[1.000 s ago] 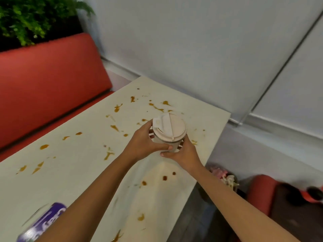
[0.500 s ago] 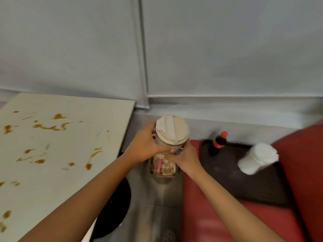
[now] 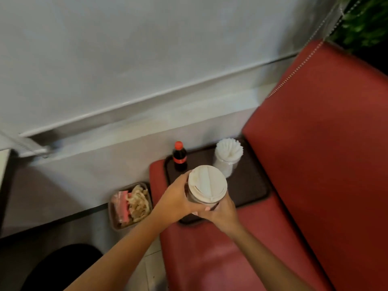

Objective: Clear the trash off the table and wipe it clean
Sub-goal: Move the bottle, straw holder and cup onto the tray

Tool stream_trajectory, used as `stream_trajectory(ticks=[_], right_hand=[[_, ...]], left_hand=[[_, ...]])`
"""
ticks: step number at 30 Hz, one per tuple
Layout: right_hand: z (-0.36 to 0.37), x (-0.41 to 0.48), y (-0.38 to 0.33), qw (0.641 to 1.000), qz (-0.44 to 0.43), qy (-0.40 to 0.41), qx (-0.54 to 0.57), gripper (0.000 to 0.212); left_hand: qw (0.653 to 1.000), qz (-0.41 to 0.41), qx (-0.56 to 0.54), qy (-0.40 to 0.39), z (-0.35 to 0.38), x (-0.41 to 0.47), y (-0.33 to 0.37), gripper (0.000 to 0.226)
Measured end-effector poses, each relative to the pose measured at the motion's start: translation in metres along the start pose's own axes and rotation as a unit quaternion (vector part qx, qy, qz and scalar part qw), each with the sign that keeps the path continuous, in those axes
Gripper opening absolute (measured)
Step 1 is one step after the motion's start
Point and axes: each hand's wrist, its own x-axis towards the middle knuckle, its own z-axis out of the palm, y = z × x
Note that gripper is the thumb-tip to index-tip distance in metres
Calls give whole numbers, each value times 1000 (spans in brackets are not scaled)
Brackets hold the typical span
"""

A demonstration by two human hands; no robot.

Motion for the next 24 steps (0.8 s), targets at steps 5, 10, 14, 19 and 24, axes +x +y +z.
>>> stream_trajectory(ticks=[5, 10, 14, 19, 24], right_hand=[[-20, 15, 65, 998, 39, 41, -4, 90], [-27, 37, 122, 997, 55, 55, -11, 98], [-29, 53, 148, 995, 62, 72, -11, 97], [-22, 74, 169, 996, 66, 64, -10, 96], [-9, 91, 174, 996, 49, 77, -21, 95]], left_hand=[[999, -26, -15, -44, 53, 39, -30, 96], [998, -34, -4, -60, 86, 71, -59, 87], [997, -35, 15, -63, 99, 92, -75, 94], [996, -40, 31, -70, 104, 113, -94, 95], [995, -45, 59, -62, 100, 124, -111, 95]])
